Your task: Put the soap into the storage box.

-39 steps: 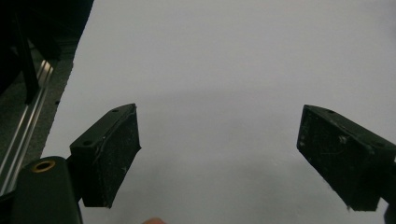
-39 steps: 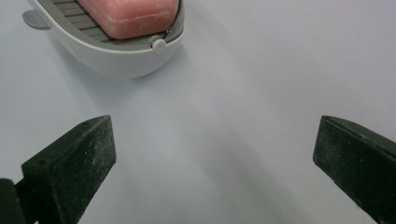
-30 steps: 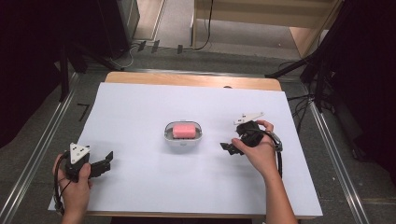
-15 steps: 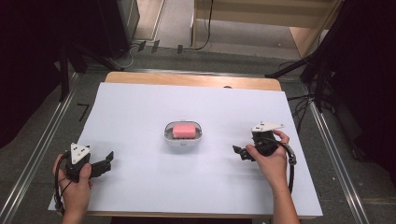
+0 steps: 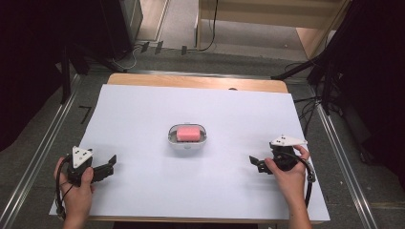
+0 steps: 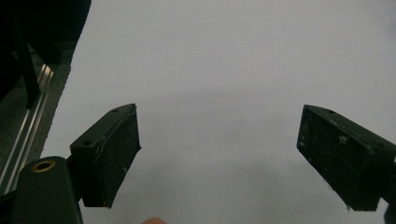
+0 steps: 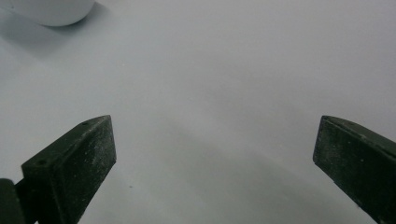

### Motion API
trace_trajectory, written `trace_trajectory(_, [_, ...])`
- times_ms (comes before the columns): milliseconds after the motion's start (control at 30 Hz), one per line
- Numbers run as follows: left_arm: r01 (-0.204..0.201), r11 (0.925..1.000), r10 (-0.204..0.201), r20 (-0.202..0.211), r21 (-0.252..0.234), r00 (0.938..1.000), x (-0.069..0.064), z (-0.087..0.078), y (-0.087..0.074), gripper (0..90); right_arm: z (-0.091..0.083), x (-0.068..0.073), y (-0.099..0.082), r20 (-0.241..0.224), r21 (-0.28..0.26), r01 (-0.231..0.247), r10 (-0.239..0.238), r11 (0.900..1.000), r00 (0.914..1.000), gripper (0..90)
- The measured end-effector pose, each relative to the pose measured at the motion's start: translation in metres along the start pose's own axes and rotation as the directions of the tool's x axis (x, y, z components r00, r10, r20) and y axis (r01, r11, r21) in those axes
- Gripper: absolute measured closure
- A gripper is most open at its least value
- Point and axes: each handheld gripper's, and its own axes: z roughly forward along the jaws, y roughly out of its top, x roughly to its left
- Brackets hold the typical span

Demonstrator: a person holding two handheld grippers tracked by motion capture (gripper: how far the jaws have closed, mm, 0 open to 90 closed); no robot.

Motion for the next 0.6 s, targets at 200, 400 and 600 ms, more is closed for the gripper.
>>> trace_trajectory(200, [-0.007, 1.0, 0.007, 0.0, -0.002, 1.0, 0.0, 0.0, 0.0, 14.0, -0.009, -0.006, -0.017, 0.013, -0.032, -0.05, 0.05, 0.9982, 0.9987, 0.0])
trace_trajectory(400, [-0.008, 1.0, 0.008, -0.001, -0.001, 1.0, 0.0, 0.0, 0.0, 14.0, -0.019, -0.01, -0.035, 0.024, -0.025, -0.066, 0.067, 0.9975, 0.9975, 0.0])
trace_trajectory(600, [-0.01, 0.9999, 0.01, 0.001, 0.0, 0.9999, -0.001, 0.0, 0.0, 14.1, -0.036, -0.016, -0.047, 0.043, -0.04, -0.094, 0.096, 0.9948, 0.9945, 0.0])
